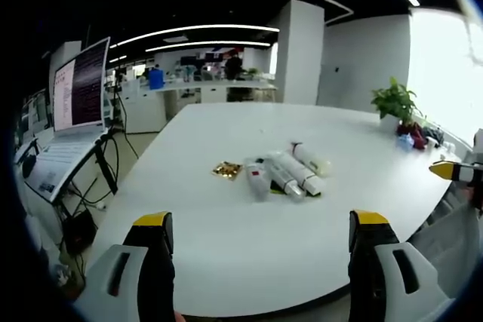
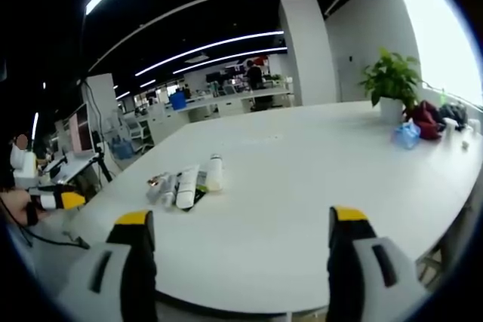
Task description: Arrange the skincare products in the storage area until every visible bottle or jar stands upright without overlapping.
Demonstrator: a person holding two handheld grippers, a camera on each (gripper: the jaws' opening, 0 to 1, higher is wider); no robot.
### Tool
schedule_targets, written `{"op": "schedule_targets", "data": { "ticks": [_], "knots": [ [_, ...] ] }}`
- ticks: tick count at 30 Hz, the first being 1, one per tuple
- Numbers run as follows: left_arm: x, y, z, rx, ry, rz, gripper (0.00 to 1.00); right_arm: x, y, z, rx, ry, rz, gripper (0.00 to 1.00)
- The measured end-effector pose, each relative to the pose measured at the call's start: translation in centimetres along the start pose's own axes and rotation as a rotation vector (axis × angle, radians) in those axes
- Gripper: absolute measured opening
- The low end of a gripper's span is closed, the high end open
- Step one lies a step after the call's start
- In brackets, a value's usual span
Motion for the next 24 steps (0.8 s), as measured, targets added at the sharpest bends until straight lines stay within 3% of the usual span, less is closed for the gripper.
{"op": "schedule_targets", "data": {
  "ticks": [17, 24],
  "knots": [
    [0.14, 0.01, -0.01, -0.006, 0.001, -0.009, 0.96, 0.33, -0.09, -0.22, -0.004, 0.011, -0.025, 0.97],
    [0.24, 0.09, -0.25, -0.036, -0.004, -0.014, 0.96, 1.0, -0.57, -0.64, 0.004, 0.041, -0.09, 1.0]
  ]
}}
Point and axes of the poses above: the point that each gripper's makers call its tool centre point, and the gripper's own axes: x roughly forward along the fingers, z roughly to its right, y roughly out of its top, the point moved 2 cm from there along -x, roughly backward along the fingers, and after that the axes turned 12 degrees about -z, right-handed, at the moved point
